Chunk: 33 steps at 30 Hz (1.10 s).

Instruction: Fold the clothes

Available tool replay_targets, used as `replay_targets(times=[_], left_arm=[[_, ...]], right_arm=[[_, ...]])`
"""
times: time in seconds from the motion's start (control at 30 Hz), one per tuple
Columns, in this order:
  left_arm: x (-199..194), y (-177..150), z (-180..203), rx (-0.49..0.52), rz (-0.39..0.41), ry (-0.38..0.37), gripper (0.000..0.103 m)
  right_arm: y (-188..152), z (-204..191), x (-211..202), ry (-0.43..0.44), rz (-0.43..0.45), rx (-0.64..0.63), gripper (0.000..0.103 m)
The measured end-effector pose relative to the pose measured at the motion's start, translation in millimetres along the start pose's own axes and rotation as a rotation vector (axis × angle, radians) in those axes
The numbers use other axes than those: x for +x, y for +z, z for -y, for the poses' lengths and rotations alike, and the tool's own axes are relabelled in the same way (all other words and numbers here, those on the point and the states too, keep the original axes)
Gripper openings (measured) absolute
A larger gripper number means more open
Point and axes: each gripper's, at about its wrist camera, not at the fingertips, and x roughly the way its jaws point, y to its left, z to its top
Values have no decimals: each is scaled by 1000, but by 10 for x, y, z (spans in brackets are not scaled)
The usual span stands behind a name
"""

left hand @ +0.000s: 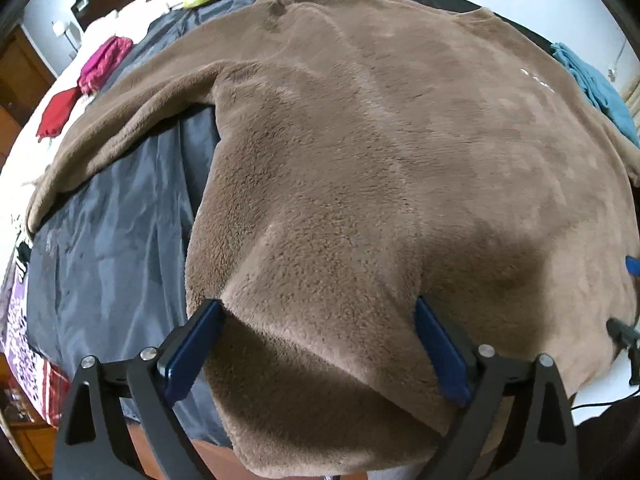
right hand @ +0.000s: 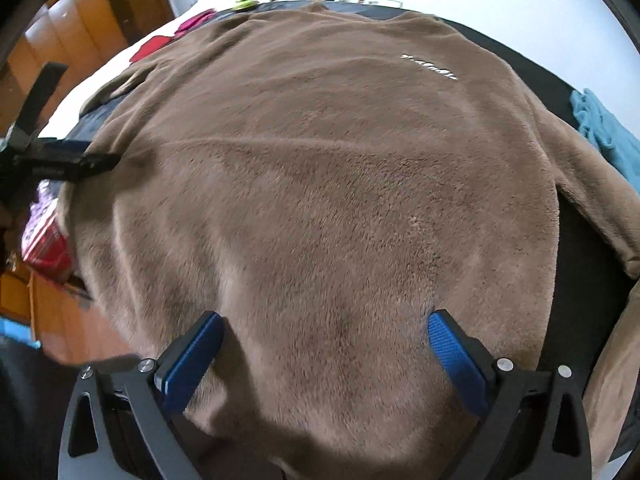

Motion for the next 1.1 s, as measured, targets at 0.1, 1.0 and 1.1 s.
replay_targets(times=[0.1, 1.0, 1.1], left_arm=[[22, 155, 29, -6, -33, -28, 97], [845, 2707, 130, 20, 43, -19, 103], [881, 2763, 97, 18, 62, -28, 103]], right_arm=[[34, 132, -28, 76, -7, 2, 103], [2291, 1702, 818, -245, 102, 321, 103], [2468, 1833, 860, -254, 107, 331, 103]])
